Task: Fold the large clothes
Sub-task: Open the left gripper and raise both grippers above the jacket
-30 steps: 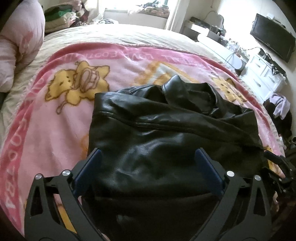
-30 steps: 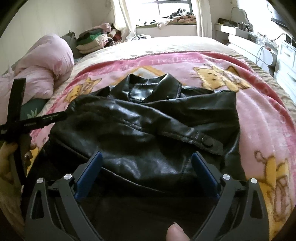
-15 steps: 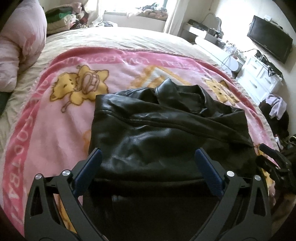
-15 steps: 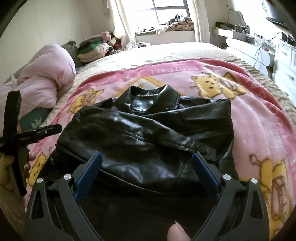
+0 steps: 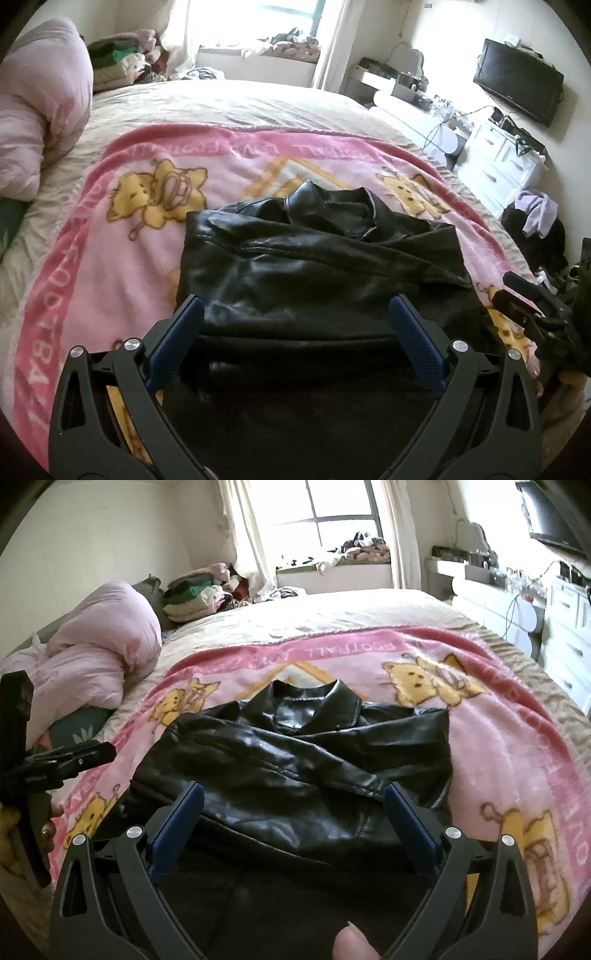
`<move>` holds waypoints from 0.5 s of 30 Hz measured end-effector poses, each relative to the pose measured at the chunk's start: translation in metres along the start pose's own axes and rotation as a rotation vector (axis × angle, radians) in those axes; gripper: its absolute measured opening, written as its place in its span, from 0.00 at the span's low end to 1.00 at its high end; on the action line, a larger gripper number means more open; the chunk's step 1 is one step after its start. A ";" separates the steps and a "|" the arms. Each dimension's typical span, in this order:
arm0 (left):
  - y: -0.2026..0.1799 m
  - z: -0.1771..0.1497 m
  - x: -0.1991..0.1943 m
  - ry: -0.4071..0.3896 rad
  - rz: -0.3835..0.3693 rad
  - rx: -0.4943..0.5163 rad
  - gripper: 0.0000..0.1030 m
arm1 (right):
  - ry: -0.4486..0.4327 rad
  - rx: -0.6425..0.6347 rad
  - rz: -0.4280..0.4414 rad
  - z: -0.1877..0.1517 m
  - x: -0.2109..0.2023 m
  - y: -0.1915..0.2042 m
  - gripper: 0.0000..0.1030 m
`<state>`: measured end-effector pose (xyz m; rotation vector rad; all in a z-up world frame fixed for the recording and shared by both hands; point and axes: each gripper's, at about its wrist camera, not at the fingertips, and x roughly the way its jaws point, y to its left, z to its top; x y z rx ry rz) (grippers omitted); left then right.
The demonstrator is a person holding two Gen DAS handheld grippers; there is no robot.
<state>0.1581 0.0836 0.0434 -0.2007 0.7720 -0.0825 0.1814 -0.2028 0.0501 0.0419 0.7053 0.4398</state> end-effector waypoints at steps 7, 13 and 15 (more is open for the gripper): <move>-0.007 -0.003 -0.021 -0.043 0.000 0.014 0.91 | -0.023 -0.002 -0.018 -0.008 -0.021 -0.006 0.94; -0.010 -0.013 -0.035 -0.061 0.006 0.028 0.91 | -0.031 0.029 -0.021 -0.023 -0.038 -0.015 0.95; -0.011 -0.018 -0.039 -0.060 0.011 0.036 0.91 | -0.031 0.033 -0.021 -0.028 -0.041 -0.015 0.95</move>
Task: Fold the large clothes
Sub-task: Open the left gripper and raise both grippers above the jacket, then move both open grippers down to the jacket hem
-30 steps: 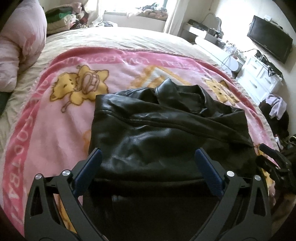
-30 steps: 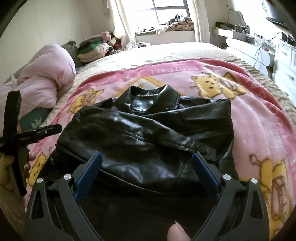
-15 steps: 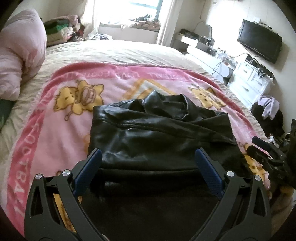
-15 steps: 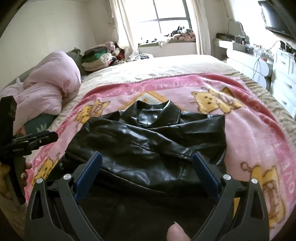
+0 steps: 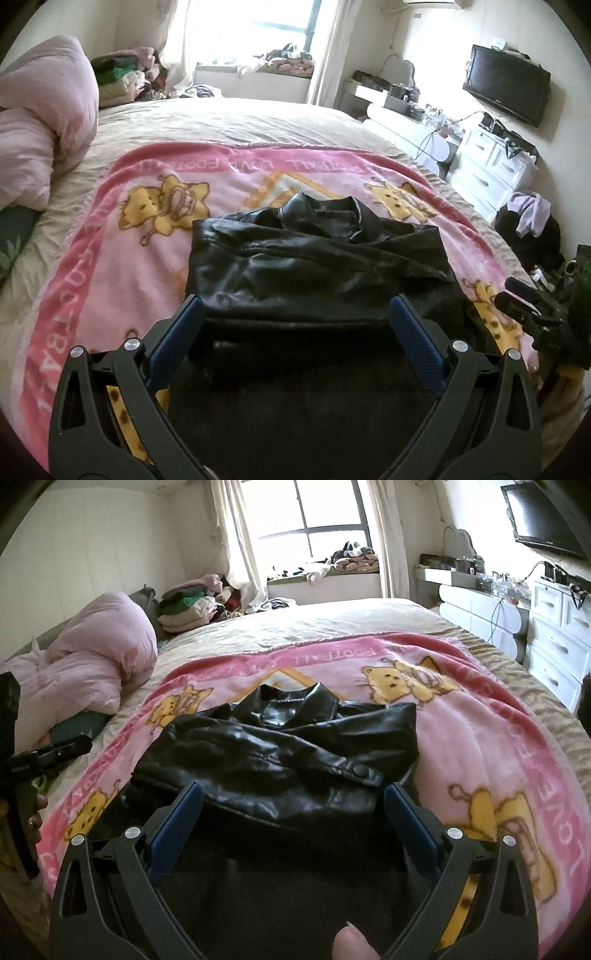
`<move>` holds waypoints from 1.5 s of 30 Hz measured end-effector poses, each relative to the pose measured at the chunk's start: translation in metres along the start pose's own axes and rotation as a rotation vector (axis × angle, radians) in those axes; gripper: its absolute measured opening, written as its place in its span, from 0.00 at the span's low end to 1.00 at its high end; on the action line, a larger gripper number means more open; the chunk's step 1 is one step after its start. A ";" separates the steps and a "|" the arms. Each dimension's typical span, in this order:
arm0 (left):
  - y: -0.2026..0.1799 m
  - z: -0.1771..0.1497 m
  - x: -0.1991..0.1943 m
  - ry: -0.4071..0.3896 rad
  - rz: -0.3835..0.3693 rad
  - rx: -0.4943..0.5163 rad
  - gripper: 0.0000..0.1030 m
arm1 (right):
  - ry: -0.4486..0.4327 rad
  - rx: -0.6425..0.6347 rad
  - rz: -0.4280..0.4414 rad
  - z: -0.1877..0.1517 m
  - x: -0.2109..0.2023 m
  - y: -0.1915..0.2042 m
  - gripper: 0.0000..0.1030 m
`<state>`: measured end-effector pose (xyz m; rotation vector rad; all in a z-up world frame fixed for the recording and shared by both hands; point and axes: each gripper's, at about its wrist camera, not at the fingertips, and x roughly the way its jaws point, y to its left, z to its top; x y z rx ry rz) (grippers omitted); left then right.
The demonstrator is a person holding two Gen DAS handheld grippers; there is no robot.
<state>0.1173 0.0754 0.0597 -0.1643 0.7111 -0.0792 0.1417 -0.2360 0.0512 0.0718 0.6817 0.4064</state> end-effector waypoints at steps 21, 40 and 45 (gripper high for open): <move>-0.009 -0.075 -0.003 0.117 0.002 0.039 0.91 | 0.093 0.031 -0.005 -0.063 -0.024 -0.005 0.96; 0.028 -0.114 -0.008 0.182 0.148 0.027 0.91 | 0.173 0.072 -0.010 -0.109 -0.053 -0.033 0.96; 0.033 -0.127 -0.011 0.208 0.157 0.033 0.91 | 0.194 0.059 -0.015 -0.116 -0.057 -0.033 0.96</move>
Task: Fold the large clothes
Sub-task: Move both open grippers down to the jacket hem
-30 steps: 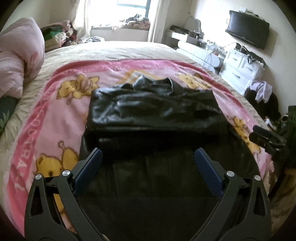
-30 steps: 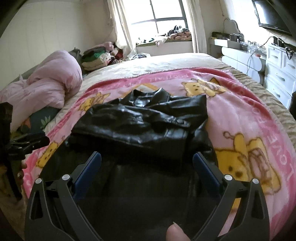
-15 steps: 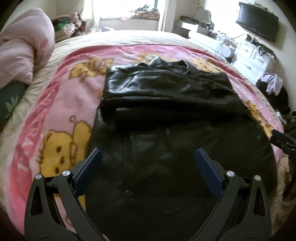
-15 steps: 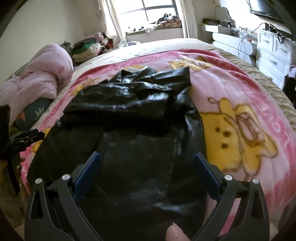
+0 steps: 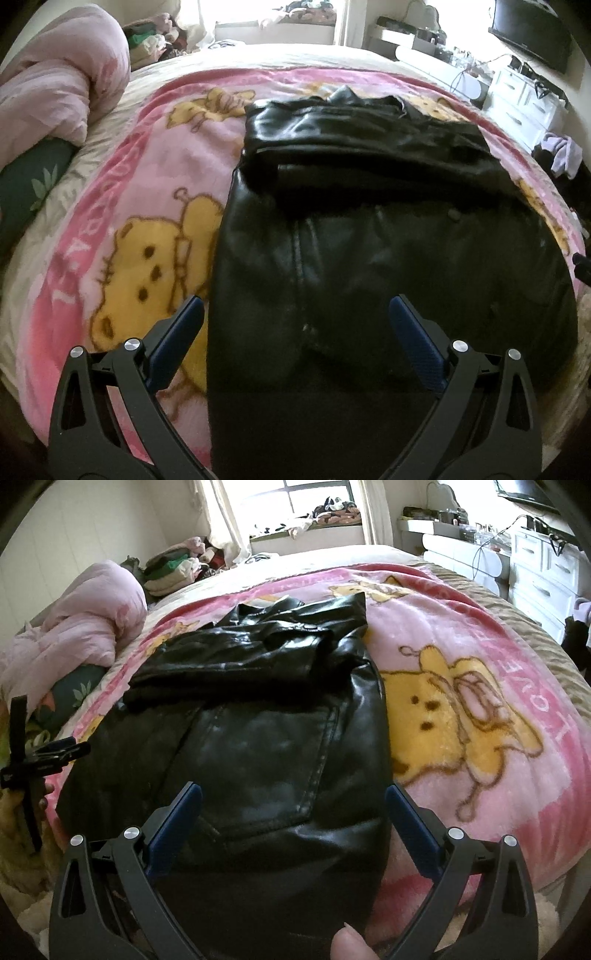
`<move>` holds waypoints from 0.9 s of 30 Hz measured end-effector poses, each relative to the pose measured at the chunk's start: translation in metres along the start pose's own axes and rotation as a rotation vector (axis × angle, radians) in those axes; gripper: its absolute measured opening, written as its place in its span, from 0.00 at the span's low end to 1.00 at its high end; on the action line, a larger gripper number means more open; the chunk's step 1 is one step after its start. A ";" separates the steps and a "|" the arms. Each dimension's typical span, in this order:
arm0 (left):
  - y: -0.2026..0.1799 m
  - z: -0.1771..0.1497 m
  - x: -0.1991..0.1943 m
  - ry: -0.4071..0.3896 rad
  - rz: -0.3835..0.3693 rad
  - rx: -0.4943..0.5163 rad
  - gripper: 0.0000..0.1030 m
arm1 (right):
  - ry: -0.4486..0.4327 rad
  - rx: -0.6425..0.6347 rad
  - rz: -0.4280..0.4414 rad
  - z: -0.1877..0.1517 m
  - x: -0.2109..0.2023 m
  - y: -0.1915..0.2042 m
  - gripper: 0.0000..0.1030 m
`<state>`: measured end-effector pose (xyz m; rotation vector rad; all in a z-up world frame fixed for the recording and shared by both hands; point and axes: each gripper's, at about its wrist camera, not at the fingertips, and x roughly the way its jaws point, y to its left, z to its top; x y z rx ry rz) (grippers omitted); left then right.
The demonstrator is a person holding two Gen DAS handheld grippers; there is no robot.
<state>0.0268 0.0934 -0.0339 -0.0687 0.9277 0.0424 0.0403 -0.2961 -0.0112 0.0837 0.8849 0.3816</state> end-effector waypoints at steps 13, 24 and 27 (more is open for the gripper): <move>0.035 -0.045 0.004 0.116 -0.155 -0.121 0.91 | 0.035 -0.045 -0.015 -0.014 -0.007 0.004 0.96; 0.044 -0.060 -0.003 0.112 -0.220 -0.197 0.74 | 0.095 -0.101 0.012 -0.029 -0.014 0.010 0.96; 0.038 -0.064 -0.006 0.108 -0.219 -0.188 0.61 | 0.125 -0.110 0.007 -0.035 -0.014 0.010 0.96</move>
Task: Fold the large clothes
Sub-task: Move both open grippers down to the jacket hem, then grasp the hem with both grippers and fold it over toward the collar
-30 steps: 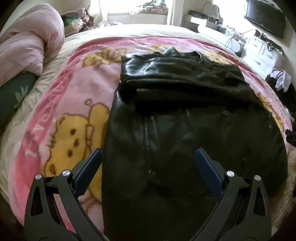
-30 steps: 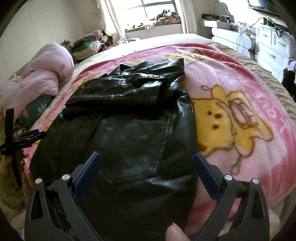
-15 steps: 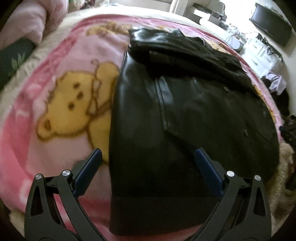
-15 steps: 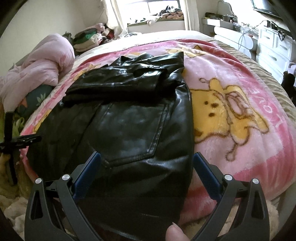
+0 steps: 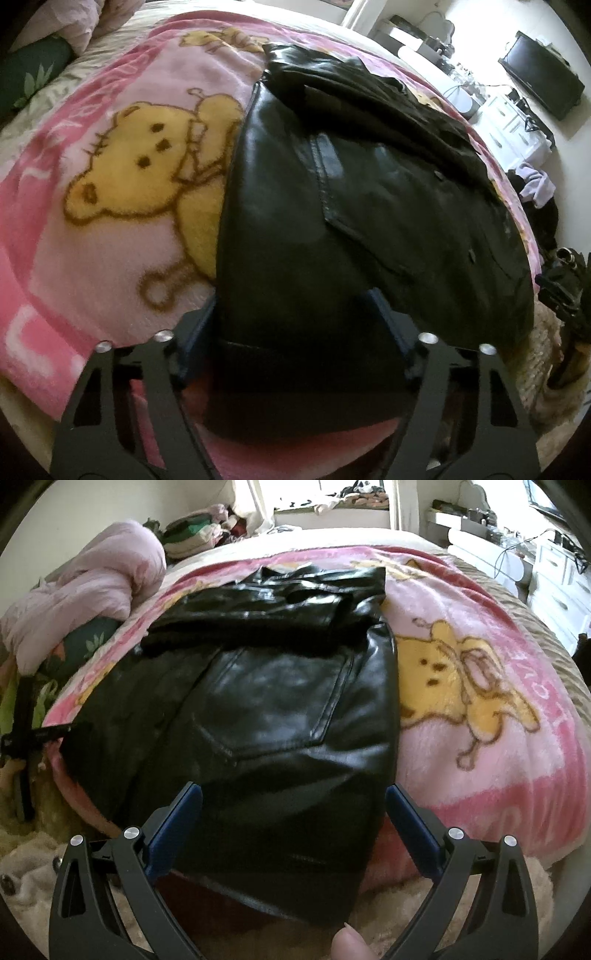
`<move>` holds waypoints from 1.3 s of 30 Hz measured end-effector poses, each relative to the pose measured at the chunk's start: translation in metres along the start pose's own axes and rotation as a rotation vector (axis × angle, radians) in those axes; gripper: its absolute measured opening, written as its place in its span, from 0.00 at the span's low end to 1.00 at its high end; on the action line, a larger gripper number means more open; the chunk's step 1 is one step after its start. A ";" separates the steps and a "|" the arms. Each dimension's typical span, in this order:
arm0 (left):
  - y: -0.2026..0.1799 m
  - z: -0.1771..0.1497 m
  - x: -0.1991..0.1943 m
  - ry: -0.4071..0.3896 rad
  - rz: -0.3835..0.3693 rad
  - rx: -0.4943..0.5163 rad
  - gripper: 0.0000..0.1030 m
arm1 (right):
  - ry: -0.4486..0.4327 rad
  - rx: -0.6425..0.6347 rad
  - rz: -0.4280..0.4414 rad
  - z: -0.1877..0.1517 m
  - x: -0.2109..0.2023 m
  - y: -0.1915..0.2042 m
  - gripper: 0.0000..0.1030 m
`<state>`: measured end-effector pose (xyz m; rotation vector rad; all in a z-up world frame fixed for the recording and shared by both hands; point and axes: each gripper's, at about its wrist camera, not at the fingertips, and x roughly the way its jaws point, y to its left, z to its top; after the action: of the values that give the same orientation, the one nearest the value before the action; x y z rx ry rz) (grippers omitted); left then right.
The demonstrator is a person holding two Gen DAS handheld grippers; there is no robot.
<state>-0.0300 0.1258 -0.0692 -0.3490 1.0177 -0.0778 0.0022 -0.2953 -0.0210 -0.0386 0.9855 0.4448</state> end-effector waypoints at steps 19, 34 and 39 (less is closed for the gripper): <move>-0.004 -0.006 0.004 0.004 0.003 0.003 0.59 | 0.151 -0.004 0.072 -0.032 0.023 -0.011 0.71; -0.018 0.006 -0.059 -0.127 -0.136 0.026 0.08 | -0.221 0.086 0.293 -0.019 -0.067 -0.028 0.15; -0.027 0.040 -0.085 -0.231 -0.167 0.058 0.08 | -0.386 0.106 0.330 0.024 -0.090 -0.038 0.14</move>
<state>-0.0382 0.1297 0.0281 -0.3805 0.7549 -0.2118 -0.0069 -0.3552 0.0589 0.2999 0.6323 0.6727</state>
